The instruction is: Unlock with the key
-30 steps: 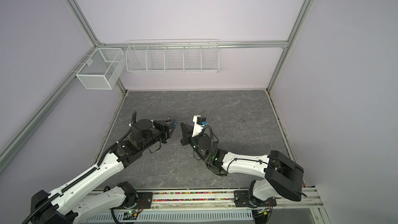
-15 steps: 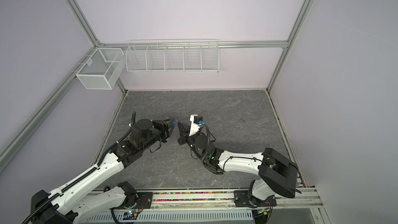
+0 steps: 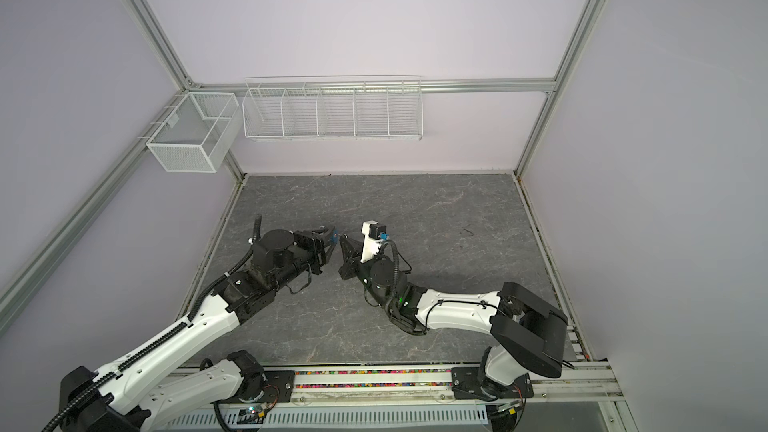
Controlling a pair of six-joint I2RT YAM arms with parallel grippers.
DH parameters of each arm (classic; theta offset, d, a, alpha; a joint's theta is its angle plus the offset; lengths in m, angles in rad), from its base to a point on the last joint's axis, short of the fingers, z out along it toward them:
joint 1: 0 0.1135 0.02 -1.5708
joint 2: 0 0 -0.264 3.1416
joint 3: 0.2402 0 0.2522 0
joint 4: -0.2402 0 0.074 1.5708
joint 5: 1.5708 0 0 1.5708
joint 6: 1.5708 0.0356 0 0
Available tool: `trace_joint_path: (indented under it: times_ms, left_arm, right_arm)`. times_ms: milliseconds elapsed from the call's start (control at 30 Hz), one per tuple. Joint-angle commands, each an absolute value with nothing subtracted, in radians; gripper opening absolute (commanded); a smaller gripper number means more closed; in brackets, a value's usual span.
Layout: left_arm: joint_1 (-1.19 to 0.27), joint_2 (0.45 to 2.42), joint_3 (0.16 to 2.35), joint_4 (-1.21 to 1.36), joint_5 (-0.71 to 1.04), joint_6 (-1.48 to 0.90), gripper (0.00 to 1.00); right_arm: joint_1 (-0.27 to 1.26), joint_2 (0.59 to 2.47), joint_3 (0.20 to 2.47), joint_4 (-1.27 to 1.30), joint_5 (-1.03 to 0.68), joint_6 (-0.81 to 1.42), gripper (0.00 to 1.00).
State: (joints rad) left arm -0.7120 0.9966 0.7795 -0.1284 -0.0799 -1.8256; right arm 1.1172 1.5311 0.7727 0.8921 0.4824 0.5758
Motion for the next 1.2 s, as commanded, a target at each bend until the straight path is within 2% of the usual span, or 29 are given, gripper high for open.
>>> trace_joint_path:
  times_ms: [0,633,867,967,1167]
  left_arm:
    - [-0.718,0.991,0.797,-0.087,-0.087,-1.850,0.00]
    - [-0.719,1.004,0.837,-0.028,-0.004,-1.868,0.00]
    - [-0.725,1.029,0.902,-0.091,0.020,-1.798,0.00]
    - [-0.728,1.031,0.884,-0.039,0.020,-1.795,0.00]
    - [-0.727,1.041,0.902,-0.032,0.040,-1.749,0.00]
  right_arm:
    - [1.122,1.553,0.798,0.935,0.488,0.578,0.06]
    - [1.126,1.600,0.841,0.917,0.468,0.467,0.06]
    - [1.121,1.616,0.915,0.835,0.398,0.480,0.06]
    - [1.087,1.612,0.929,0.802,0.280,0.566,0.06]
    - [1.045,1.592,0.915,0.744,0.172,0.689,0.06]
